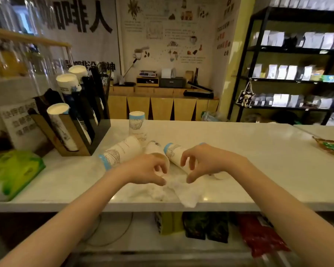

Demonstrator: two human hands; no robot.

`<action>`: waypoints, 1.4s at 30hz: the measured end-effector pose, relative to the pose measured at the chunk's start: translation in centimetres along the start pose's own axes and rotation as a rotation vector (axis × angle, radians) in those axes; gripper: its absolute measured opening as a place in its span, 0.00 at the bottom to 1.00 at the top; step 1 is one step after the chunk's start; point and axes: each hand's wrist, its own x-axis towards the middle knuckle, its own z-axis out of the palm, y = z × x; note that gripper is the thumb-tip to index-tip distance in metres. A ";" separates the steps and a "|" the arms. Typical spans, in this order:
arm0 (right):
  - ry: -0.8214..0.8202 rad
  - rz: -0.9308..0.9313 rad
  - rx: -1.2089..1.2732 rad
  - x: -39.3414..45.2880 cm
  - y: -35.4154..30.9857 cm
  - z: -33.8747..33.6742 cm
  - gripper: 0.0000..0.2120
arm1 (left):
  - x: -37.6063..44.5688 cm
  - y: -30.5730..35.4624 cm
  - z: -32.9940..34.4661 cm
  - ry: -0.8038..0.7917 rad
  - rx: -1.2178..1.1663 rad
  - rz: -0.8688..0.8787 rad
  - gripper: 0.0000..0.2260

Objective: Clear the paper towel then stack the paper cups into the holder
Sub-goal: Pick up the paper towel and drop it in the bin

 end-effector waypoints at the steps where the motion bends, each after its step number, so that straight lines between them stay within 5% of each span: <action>1: -0.020 0.022 -0.010 -0.1 -0.2 0.6 0.24 | -0.3 -0.1 0.7 -0.005 0.034 -0.002 0.17; 9: 0.083 0.089 -0.177 0.9 0.3 6.5 0.27 | -0.3 -2.9 6.6 0.081 0.165 -0.040 0.18; 13: 0.187 0.028 -0.250 1.2 0.4 8.7 0.19 | -0.9 -3.1 8.0 0.233 0.110 -0.018 0.13; 20: 0.286 -0.096 0.146 -0.8 0.8 8.8 0.07 | -4.8 -2.3 7.6 0.472 -0.285 -0.118 0.06; 25: 0.134 -0.196 0.468 -4.1 0.0 11.2 0.07 | -9.4 -1.8 11.7 0.381 -0.545 -0.222 0.03; 30: -0.042 -0.141 0.483 -3.2 0.4 19.8 0.02 | -11.6 -3.3 20.6 0.358 -0.467 -0.392 0.05; 42: -0.069 0.275 0.766 6.1 6.4 50.0 0.12 | -7.8 -14.8 45.8 0.107 -0.635 -0.739 0.09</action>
